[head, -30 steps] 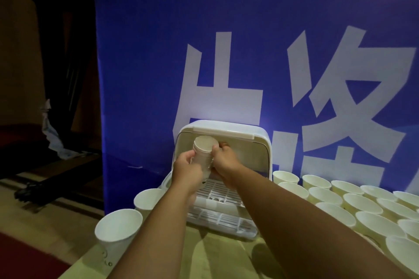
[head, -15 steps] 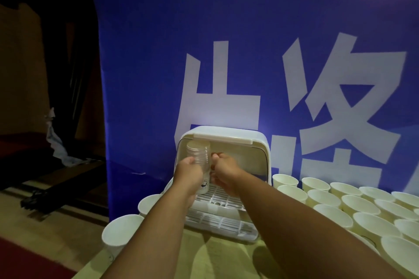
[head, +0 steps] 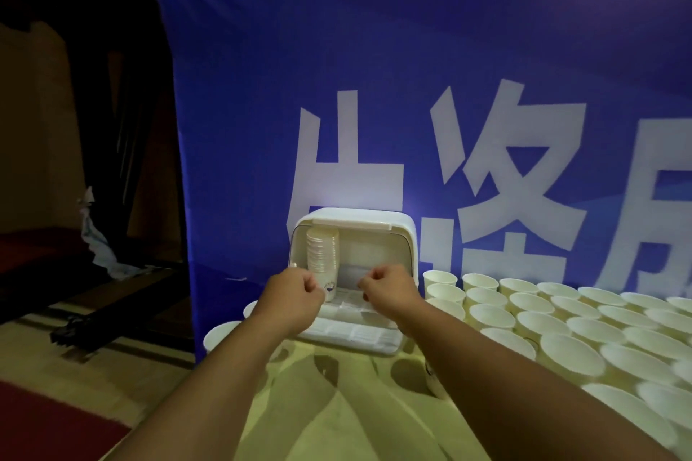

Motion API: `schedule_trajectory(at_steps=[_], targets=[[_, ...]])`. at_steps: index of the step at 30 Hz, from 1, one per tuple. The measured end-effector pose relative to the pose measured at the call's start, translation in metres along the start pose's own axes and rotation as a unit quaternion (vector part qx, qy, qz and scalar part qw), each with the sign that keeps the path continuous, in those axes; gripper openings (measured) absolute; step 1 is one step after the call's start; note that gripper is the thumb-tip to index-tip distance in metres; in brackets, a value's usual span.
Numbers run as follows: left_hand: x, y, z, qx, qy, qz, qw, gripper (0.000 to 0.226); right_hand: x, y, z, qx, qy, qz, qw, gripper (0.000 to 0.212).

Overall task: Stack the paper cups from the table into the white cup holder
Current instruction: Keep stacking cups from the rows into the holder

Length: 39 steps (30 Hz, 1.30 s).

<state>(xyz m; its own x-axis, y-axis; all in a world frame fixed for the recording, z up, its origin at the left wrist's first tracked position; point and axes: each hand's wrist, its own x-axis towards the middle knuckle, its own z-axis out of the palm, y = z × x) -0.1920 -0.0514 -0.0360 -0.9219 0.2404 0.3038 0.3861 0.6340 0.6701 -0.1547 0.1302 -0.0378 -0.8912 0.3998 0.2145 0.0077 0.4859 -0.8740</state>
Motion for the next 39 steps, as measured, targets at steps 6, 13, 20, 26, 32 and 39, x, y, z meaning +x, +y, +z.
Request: schedule_trajectory(at_steps=[6,13,20,26,32,39], targets=[[-0.036,-0.011,-0.023,0.221,0.066,-0.023,0.973,0.001,-0.051,0.008,-0.027,-0.174,0.054,-0.050,0.982,0.017],[-0.064,-0.017,-0.018,0.315,0.054,-0.118,0.940,0.037,-0.086,0.032,-0.045,-0.362,0.085,-0.037,0.928,0.022],[-0.074,-0.022,-0.013,0.317,0.066,-0.133,0.937,0.034,-0.098,0.042,-0.054,-0.396,0.075,-0.031,0.915,0.023],[-0.073,-0.011,-0.012,0.278,0.089,-0.048,0.955,0.010,-0.098,0.037,-0.050,-0.342,0.100,-0.060,0.932,0.034],[-0.067,0.014,0.001,0.167,0.126,0.047,0.977,0.012,-0.092,0.027,-0.041,-0.183,0.150,-0.098,0.967,0.005],[-0.024,0.024,0.027,0.004,0.166,0.115,0.979,0.022,-0.058,0.018,-0.033,-0.117,0.204,-0.132,0.963,0.007]])
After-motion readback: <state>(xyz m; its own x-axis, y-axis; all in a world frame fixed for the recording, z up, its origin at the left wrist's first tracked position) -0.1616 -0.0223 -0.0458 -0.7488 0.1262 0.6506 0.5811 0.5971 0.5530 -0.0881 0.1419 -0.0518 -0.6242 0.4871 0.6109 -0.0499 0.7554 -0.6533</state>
